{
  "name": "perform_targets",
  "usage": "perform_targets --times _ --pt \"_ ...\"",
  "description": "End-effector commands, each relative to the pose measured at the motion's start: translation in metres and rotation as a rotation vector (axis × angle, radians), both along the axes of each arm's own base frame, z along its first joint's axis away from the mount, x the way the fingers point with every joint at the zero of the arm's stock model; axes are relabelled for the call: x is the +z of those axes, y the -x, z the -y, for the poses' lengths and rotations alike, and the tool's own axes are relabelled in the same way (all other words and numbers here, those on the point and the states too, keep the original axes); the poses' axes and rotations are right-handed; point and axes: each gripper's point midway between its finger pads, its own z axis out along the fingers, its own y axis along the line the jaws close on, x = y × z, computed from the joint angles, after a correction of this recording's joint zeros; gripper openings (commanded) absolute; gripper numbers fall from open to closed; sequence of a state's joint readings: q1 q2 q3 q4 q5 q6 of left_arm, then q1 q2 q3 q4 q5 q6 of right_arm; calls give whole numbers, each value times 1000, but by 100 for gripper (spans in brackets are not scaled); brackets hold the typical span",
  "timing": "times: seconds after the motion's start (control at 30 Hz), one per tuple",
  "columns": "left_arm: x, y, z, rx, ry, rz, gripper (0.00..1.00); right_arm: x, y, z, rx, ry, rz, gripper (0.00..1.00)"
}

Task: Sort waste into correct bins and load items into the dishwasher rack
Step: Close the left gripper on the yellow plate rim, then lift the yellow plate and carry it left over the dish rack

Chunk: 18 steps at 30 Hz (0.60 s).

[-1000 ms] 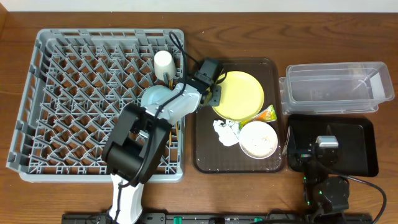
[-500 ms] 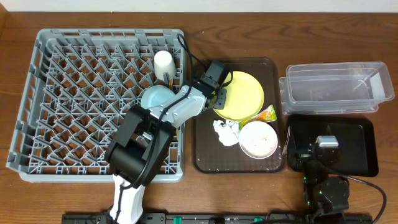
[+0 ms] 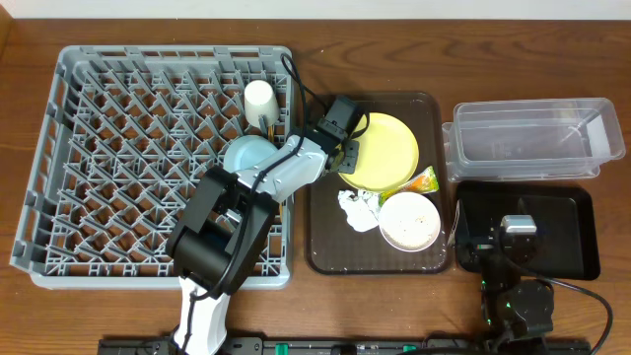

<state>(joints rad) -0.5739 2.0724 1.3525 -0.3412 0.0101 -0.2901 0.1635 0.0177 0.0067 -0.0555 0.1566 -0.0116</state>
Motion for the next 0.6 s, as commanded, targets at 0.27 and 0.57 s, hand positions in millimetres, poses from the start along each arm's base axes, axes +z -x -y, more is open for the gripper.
perform_targets --times 0.27,0.57 --pt "-19 1 -17 31 -92 -7 6 -1 0 2 -10 5 -3 99" --pt "59 -24 -5 44 -2 151 6 -1 0 2 -10 5 -3 99"
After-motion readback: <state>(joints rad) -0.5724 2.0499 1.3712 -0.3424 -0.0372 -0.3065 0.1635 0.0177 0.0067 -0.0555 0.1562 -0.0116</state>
